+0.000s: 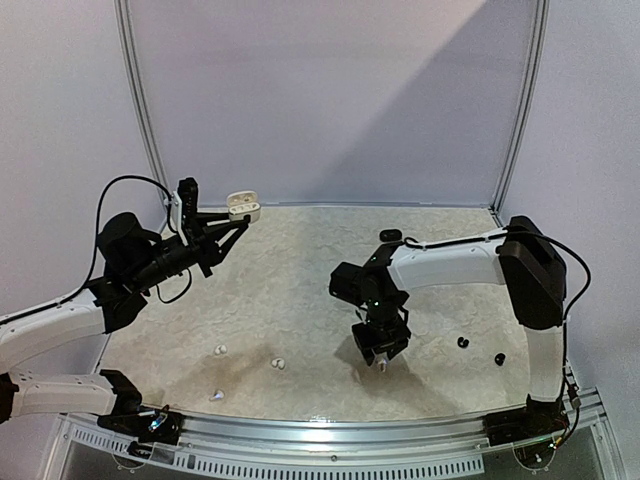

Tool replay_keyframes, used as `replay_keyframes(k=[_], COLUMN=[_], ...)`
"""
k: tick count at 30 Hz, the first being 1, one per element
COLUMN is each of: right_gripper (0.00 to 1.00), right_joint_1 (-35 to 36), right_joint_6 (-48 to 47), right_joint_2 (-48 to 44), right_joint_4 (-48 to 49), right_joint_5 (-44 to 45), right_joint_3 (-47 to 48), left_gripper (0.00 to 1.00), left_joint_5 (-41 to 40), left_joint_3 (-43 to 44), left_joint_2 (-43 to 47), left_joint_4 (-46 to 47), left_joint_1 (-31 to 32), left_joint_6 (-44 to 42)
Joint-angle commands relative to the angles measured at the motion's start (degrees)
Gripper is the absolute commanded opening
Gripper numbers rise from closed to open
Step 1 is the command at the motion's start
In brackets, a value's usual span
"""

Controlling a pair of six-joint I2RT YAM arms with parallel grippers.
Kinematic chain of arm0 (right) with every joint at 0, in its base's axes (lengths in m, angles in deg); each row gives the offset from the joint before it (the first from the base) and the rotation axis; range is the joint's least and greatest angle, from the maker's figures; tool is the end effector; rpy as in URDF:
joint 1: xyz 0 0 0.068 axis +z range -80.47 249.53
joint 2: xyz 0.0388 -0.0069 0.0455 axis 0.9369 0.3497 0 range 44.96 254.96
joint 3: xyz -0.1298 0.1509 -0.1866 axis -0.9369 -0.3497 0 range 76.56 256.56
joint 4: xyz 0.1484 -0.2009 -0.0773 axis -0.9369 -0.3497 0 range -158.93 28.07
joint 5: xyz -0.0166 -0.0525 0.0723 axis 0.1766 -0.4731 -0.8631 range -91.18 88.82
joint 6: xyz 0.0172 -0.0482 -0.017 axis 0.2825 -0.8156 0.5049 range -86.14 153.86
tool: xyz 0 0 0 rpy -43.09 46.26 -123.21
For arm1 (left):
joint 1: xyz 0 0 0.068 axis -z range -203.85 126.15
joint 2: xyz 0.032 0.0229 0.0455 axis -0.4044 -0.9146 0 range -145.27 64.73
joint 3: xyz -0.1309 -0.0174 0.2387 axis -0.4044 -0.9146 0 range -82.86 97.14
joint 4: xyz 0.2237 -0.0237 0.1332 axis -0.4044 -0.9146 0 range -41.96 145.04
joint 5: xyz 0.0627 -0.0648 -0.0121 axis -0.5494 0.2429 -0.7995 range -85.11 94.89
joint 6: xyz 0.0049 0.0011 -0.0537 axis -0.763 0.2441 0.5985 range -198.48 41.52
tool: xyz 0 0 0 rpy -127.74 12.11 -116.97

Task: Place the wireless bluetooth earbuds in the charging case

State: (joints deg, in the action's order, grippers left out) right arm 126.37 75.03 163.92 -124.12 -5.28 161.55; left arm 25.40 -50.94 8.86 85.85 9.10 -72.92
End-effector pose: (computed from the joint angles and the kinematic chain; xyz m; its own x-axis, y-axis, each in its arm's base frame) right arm 0.2018 0.3134 0.1485 -0.9563 -0.2631 0.1275 -0.2674 0.9634 -0.0170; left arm 0.1834 -0.1339 0.3001 0.0219 -0.1224 -0.9922 0.8073 0.5876 -0.0546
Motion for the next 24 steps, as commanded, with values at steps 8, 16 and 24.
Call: replay_keyframes(k=[8,16,24], right_gripper=[0.35,0.28,0.21], right_joint_1=[-1.2,-1.2,-1.1], right_joint_6=[-12.9,-16.5,-16.9], right_joint_2=[3.9,4.2,4.0], right_joint_4=[-2.9,-3.1,-3.7], right_joint_5=[1.0,-0.3,-1.2], right_joint_3=[2.4,1.7,2.3], left_gripper=[0.00,0.00,0.00], left_joint_5=[0.0,0.1,0.1], left_joint_3=[-0.6,-0.7,-0.8], left_joint_2=[0.7,0.8,0.5], left_joint_4=[-0.7,-1.7,-1.6], left_joint_1=[0.8,0.8,0.8], left_joint_6=[-1.4,-2.4,-2.8])
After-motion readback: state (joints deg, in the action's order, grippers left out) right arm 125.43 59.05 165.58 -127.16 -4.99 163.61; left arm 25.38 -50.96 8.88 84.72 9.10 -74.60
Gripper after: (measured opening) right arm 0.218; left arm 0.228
